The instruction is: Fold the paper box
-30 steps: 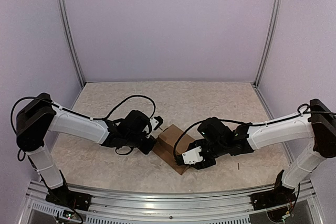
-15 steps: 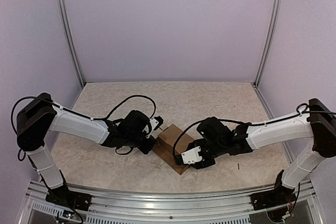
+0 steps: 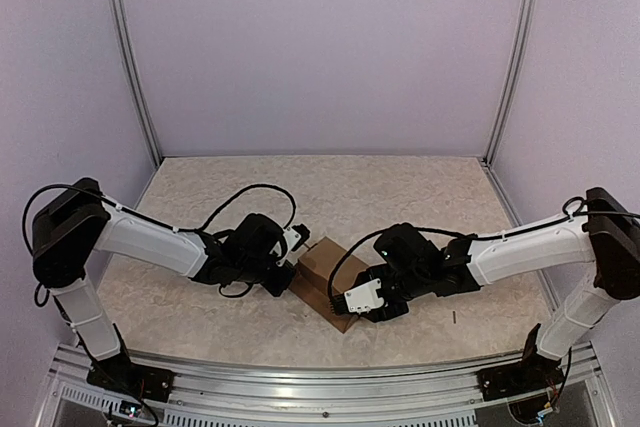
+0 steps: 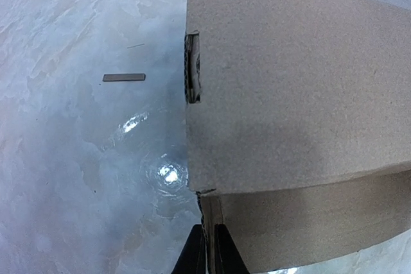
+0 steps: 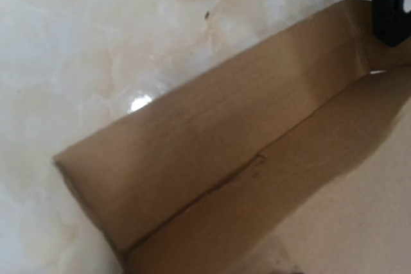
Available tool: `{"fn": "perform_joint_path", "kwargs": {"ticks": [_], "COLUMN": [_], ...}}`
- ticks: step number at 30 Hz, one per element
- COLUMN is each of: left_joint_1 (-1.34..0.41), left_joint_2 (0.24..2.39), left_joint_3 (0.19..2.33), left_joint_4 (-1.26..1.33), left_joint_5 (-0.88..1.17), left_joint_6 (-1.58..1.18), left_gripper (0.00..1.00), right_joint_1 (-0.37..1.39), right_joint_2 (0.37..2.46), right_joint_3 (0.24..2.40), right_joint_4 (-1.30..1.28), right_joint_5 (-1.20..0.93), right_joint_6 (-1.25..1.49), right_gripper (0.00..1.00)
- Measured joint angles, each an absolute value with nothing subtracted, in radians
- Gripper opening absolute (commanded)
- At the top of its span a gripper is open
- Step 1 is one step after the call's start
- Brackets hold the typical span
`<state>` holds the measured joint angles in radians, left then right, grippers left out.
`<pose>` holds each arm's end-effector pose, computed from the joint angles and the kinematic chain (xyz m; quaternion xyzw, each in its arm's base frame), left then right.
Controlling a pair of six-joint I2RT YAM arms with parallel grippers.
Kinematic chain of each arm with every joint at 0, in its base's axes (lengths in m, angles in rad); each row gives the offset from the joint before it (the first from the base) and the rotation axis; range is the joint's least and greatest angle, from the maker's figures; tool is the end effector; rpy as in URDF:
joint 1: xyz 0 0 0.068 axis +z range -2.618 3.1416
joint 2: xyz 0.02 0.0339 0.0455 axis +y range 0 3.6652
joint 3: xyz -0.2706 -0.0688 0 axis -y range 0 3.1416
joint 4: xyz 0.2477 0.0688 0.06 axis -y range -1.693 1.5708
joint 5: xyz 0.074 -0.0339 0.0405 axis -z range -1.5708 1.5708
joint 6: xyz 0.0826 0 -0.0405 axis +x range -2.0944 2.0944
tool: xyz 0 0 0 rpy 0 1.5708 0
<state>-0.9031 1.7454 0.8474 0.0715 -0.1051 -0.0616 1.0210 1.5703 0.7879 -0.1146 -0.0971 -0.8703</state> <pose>0.2384 -0.2884 0.1088 0.3625 0.8569 -0.1251 0.3444 0.1684 0.2901 0.1300 -0.7738 0.5387 0.0705 0.3258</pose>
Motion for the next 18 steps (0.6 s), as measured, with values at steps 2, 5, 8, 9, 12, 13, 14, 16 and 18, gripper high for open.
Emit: {"fn": "perform_joint_path", "kwargs": {"ticks": [2, 5, 8, 9, 12, 13, 14, 16, 18], "left_joint_1": [-0.901, -0.897, -0.895, -0.894, -0.890, -0.888, -0.887, -0.886, -0.885], "left_joint_2": [1.754, 1.756, 1.756, 1.756, 1.753, 1.753, 1.753, 1.753, 1.753], "left_joint_3": [0.848, 0.848, 0.845, 0.842, 0.830, 0.828, 0.828, 0.828, 0.828], "left_joint_4": [0.076, 0.079, 0.086, 0.089, 0.109, 0.112, 0.112, 0.113, 0.113], "left_joint_5": [-0.105, -0.101, -0.101, -0.101, -0.098, -0.097, -0.095, -0.094, -0.093], "left_joint_6": [-0.062, -0.062, -0.063, -0.063, -0.064, -0.066, -0.067, -0.069, -0.070], "left_gripper": [0.03, 0.01, 0.00, 0.00, 0.00, 0.00, 0.00, 0.00, 0.00], "right_joint_1": [1.021, 1.021, 1.021, 1.021, 1.021, 1.021, 1.021, 1.021, 1.021], "right_joint_2": [1.570, 1.570, 1.571, 1.571, 1.572, 1.572, 1.572, 1.573, 1.573], "right_joint_3": [0.788, 0.788, 0.788, 0.788, 0.788, 0.788, 0.788, 0.788, 0.788], "right_joint_4": [-0.115, -0.114, -0.113, -0.113, -0.112, -0.111, -0.111, -0.110, -0.110], "right_joint_5": [-0.097, -0.097, -0.097, -0.097, -0.097, -0.097, -0.097, -0.097, -0.099], "right_joint_6": [-0.871, -0.871, -0.871, -0.871, -0.872, -0.873, -0.874, -0.877, -0.881], "right_gripper": [0.53, 0.53, 0.53, 0.53, 0.53, 0.53, 0.53, 0.53, 0.53]}}
